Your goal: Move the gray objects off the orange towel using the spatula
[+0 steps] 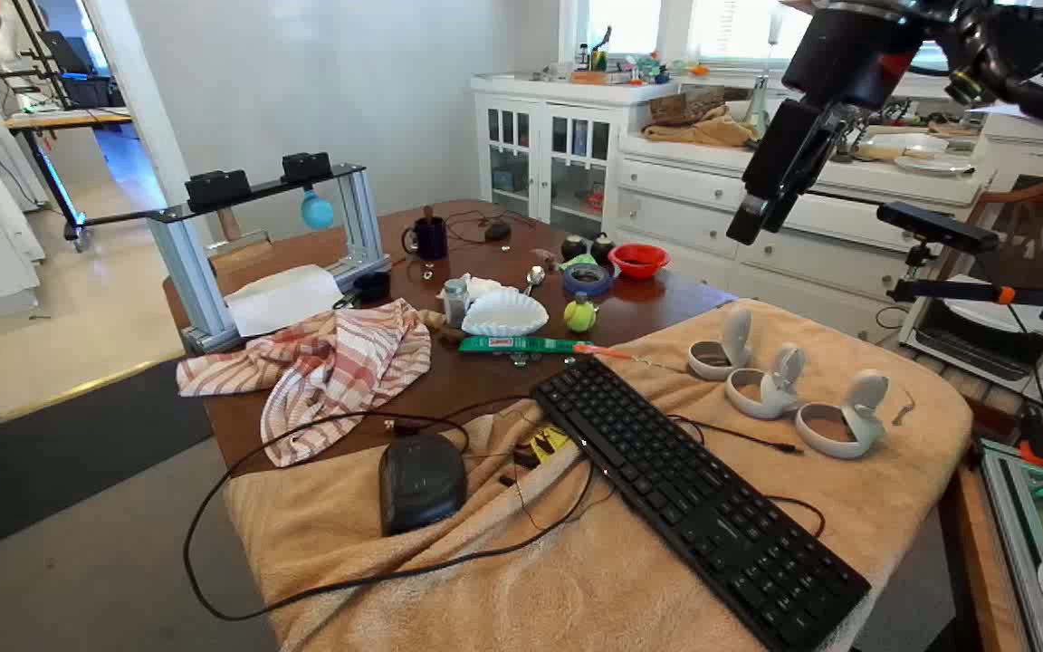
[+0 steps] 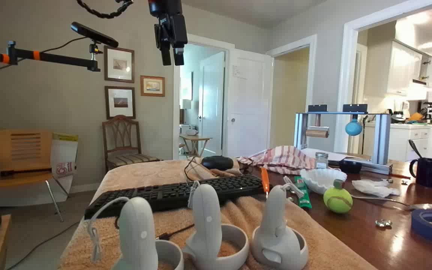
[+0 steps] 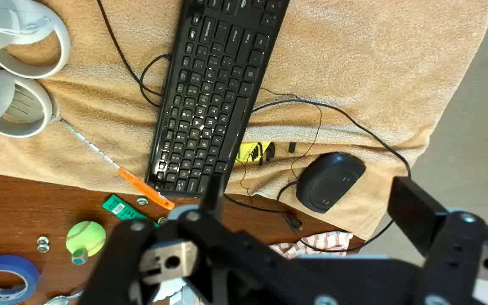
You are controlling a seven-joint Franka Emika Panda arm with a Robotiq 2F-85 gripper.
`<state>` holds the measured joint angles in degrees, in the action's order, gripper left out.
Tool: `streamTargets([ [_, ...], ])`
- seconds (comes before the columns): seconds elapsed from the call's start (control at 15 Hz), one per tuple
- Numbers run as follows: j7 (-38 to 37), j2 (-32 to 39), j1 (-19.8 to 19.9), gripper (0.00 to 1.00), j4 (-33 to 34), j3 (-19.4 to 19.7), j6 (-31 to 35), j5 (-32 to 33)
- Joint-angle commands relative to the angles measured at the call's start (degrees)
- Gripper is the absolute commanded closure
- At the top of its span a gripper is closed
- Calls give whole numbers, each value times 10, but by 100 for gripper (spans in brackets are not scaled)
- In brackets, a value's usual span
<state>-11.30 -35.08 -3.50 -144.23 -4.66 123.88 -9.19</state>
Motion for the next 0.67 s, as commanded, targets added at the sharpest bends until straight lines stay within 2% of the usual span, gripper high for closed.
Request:
streamTargets([
  [0.0,1,0,2,0,1,-2,-1,-1],
  [0.27,1,1,2,0,1,-2,-1,-1],
  [0.47,67,-8,-4,0,-28,30,49,-9],
  [0.6,156,-13,-20,0,-54,71,94,-24],
])
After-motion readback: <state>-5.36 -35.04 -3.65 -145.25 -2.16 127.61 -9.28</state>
